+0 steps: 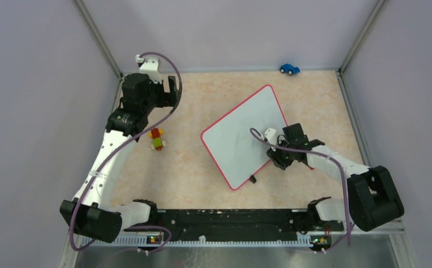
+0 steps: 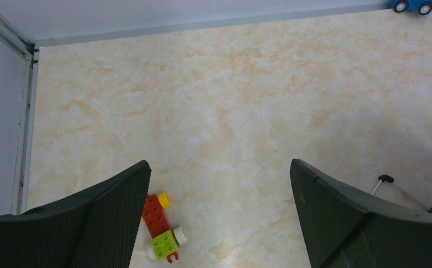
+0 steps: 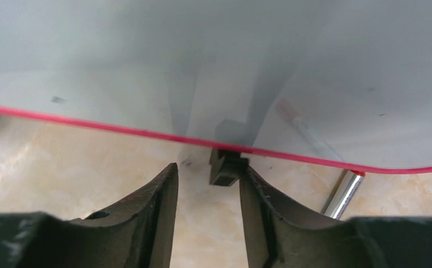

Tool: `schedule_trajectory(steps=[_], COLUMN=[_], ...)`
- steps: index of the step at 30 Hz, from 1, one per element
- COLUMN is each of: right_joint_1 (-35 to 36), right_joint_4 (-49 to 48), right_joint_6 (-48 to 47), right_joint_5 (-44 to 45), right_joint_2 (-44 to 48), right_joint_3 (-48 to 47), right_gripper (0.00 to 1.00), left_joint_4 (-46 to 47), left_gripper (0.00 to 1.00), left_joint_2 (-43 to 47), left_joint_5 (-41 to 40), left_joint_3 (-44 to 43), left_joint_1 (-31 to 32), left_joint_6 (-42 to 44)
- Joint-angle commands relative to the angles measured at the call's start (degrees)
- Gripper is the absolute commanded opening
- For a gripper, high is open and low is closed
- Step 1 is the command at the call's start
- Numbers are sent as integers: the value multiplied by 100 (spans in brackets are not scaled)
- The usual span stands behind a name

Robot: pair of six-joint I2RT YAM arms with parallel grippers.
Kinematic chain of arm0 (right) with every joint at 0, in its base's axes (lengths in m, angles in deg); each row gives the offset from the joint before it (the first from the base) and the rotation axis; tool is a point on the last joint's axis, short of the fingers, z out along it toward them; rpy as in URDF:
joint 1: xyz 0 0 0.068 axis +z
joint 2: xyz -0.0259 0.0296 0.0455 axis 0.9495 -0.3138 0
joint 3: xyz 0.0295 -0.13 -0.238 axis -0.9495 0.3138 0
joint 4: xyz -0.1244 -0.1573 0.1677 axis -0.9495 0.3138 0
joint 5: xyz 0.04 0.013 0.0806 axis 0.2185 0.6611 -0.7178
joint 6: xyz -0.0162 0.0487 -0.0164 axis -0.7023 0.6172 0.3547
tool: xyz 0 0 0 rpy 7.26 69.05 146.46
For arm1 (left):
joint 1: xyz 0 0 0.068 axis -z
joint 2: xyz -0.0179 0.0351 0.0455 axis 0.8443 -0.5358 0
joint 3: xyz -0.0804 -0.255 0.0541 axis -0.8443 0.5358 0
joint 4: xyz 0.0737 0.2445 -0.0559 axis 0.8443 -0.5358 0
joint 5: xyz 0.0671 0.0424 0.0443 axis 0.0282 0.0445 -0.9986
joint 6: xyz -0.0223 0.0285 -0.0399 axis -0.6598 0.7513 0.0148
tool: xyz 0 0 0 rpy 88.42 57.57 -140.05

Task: Write a sentence on the whiteboard
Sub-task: Move the whiteboard to the center of the board.

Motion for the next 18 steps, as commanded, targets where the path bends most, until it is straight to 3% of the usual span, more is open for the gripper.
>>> schedule_trajectory(steps=[1,4,9,14,18], right_joint_1=[-1,-15,-438,-1395,-1786], right_joint_4=[725,907,1202,1919,1927], right_joint_6=[-364,-257,-147,-635,-854], right_joint_5=[-446,-515,-652,-970,-470], right_joint_2=[439,632,739,458,269], right_joint_3=[-61,-217,-531,-998,-1120], right_gripper=[47,58,63,61,52], left_joint_4=[201,182,164,145,154], left_gripper=[99,99,99,99,99], left_joint_2=[17,19,26,74,104], left_joint_5=[103,131,229,246,248], left_joint_3=[21,9,-4,-6,22], left_joint_1=[-36,-35,-36,-36,-36], left_joint_6=[-33,-26,-4,15,3])
